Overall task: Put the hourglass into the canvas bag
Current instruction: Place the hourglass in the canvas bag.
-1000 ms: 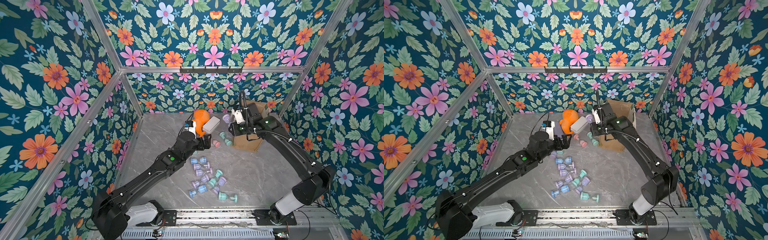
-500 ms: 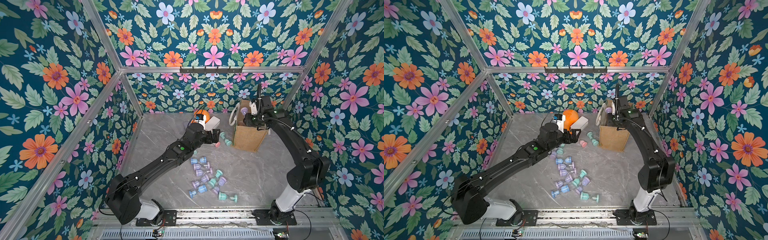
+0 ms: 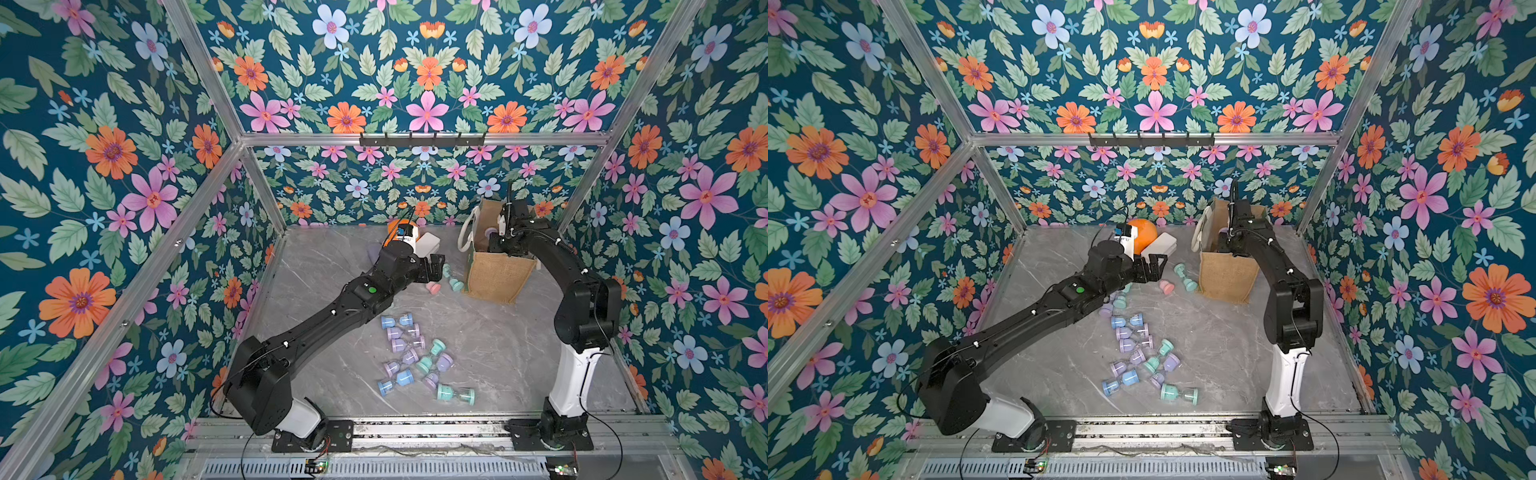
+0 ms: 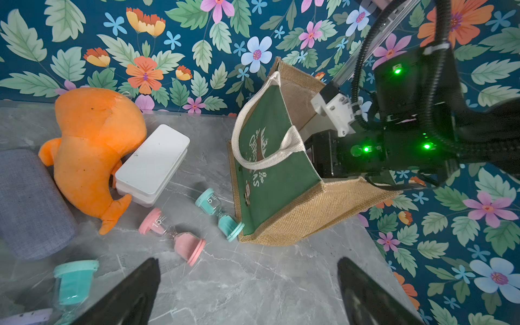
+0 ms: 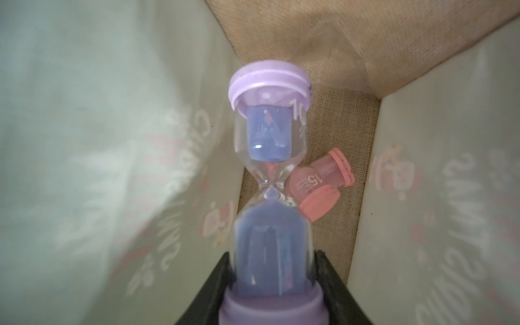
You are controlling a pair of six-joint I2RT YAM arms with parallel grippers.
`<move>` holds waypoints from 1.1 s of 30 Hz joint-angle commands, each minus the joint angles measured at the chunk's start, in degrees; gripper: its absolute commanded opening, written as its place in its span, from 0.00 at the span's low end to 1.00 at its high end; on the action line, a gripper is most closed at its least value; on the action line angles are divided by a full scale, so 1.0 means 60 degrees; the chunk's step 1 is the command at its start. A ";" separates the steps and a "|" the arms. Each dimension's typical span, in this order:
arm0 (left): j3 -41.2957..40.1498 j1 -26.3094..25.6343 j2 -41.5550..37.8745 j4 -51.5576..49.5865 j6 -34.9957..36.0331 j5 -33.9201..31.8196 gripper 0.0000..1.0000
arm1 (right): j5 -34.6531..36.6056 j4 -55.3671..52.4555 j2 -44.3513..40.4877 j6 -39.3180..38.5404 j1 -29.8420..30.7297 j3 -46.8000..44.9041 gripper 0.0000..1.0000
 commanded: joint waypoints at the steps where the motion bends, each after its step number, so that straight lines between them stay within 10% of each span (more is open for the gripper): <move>1: 0.0034 -0.0005 0.0041 0.0205 0.0133 -0.0109 1.00 | 0.0150 0.0496 0.0246 -0.0048 -0.0047 -0.0077 0.40; 33: -0.0030 0.0010 -0.0026 0.0369 -0.0038 -0.0246 1.00 | 0.0117 0.0509 -0.0143 0.0169 -0.0050 -0.0713 0.68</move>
